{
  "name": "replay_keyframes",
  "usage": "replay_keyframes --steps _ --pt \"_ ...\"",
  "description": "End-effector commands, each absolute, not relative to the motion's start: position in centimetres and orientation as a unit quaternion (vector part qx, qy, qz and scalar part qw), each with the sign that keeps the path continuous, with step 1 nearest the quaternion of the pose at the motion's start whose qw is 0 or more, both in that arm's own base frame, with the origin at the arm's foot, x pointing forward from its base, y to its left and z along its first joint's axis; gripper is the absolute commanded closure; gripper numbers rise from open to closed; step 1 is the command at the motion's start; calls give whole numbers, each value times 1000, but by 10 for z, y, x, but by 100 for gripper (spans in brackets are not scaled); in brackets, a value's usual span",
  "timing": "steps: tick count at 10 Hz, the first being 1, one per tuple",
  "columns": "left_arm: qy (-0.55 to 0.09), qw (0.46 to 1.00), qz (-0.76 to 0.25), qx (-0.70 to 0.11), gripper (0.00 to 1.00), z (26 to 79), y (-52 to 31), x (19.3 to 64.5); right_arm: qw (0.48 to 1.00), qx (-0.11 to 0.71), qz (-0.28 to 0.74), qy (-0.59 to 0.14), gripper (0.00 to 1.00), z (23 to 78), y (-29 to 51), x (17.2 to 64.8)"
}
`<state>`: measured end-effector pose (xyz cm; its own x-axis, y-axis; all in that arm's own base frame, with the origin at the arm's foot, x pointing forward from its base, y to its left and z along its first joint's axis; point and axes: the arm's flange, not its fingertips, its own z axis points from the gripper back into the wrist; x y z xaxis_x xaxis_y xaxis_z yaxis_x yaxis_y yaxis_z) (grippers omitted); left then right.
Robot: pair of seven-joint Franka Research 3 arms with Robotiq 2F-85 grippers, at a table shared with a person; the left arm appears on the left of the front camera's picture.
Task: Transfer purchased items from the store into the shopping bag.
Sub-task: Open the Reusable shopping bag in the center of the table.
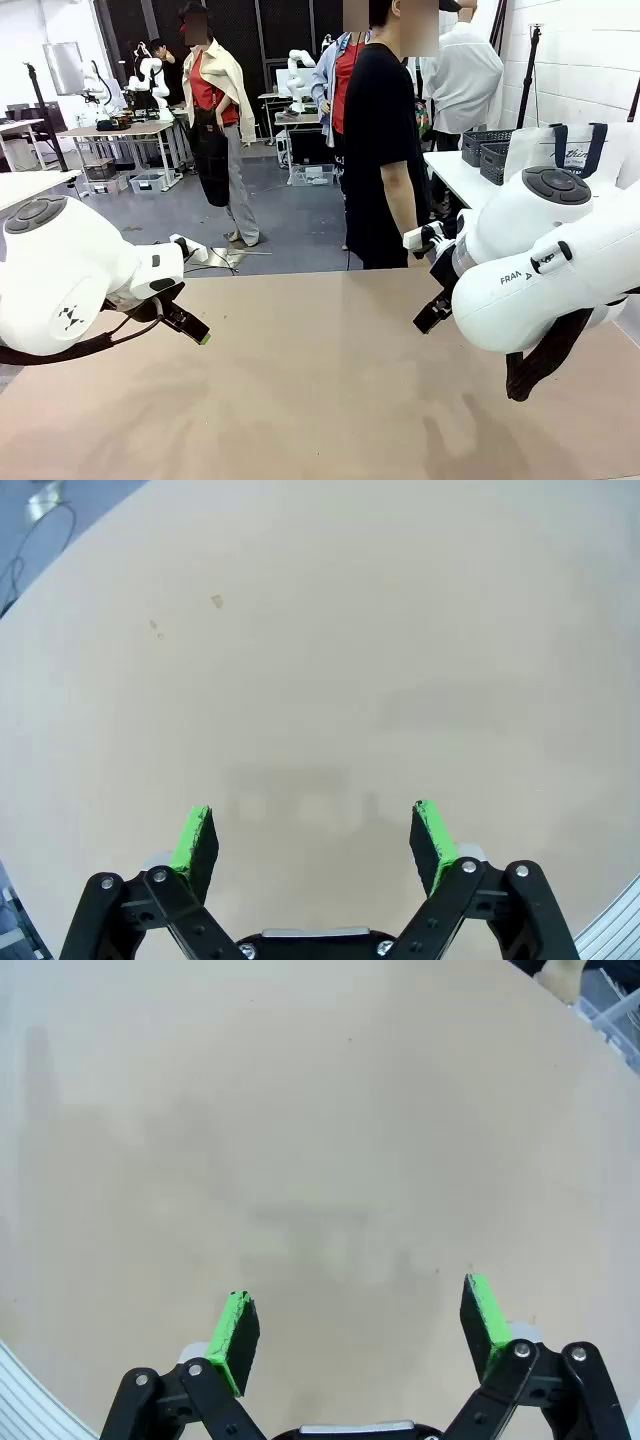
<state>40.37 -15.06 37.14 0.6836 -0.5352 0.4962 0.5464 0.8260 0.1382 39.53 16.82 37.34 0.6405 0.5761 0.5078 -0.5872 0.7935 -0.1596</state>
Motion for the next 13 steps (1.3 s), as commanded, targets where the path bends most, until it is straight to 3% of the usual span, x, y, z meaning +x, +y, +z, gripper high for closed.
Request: replay_keyframes --steps 1,13 --pt "-267 917 -295 -10 0 371 -151 404 906 10 321 -277 0 373 168 395" --pt "-267 917 -295 -10 0 371 -151 404 906 10 321 -277 0 373 168 395"
